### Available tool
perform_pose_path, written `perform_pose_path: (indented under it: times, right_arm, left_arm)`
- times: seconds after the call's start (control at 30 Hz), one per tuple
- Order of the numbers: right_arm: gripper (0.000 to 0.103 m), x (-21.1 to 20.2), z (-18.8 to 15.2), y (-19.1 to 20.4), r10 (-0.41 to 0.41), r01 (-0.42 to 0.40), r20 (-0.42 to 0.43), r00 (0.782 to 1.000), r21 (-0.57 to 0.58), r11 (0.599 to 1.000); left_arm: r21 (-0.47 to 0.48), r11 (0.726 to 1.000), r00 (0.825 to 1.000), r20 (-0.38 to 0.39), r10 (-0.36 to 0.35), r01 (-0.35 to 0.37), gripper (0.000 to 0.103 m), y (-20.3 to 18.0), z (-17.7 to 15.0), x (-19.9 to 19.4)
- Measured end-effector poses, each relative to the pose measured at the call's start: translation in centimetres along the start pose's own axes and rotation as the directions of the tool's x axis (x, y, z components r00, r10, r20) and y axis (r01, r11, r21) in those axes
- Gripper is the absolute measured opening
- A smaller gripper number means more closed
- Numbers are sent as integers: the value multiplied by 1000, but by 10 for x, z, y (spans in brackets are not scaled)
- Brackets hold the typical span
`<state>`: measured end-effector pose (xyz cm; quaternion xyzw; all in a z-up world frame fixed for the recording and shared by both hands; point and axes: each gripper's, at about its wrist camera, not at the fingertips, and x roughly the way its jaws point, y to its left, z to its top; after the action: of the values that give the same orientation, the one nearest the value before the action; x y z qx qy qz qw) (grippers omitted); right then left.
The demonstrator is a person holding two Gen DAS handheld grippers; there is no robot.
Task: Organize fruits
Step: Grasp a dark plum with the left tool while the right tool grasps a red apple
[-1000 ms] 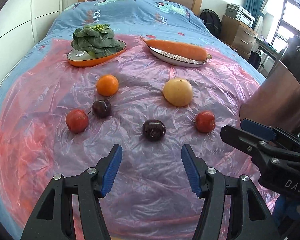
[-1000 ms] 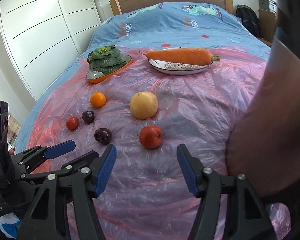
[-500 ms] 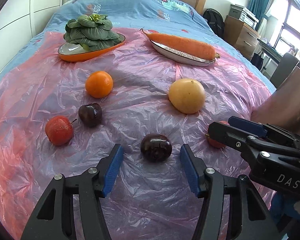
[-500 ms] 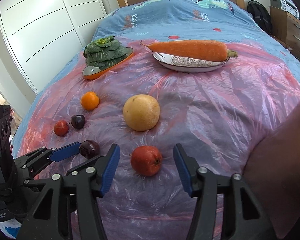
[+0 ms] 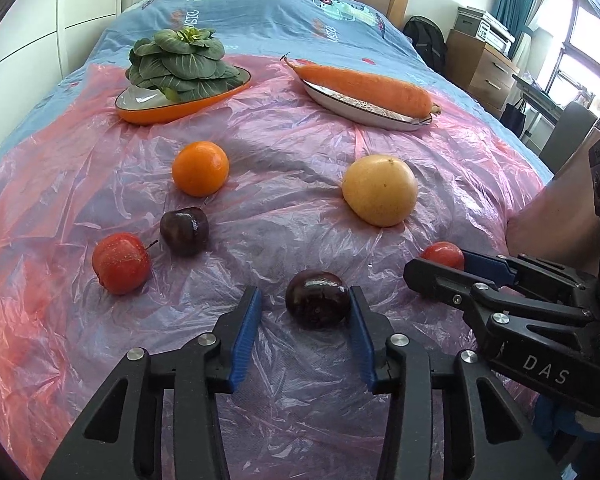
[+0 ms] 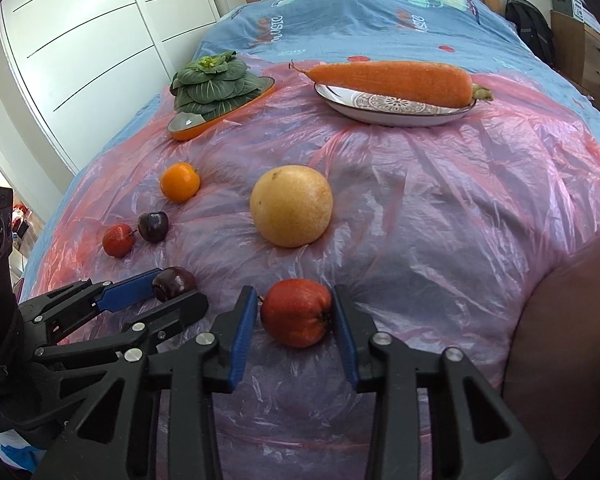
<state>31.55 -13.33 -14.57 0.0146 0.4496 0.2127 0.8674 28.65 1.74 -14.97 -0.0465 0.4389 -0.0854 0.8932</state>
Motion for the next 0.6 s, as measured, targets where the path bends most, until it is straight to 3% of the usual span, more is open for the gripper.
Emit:
perform_pose_path:
  times: [0.17, 0.6]
  right_arm:
    - [37, 0, -2, 2, -12, 12, -4, 1000, -10, 1000]
    - [36, -28, -6, 12, -20, 21, 23, 1000, -13, 1000]
  left_arm:
    - [8, 1000, 1000, -3, -8, 8, 25, 1, 0, -1]
    - [-6, 1000, 1000, 13, -20, 20, 25, 4, 1, -22]
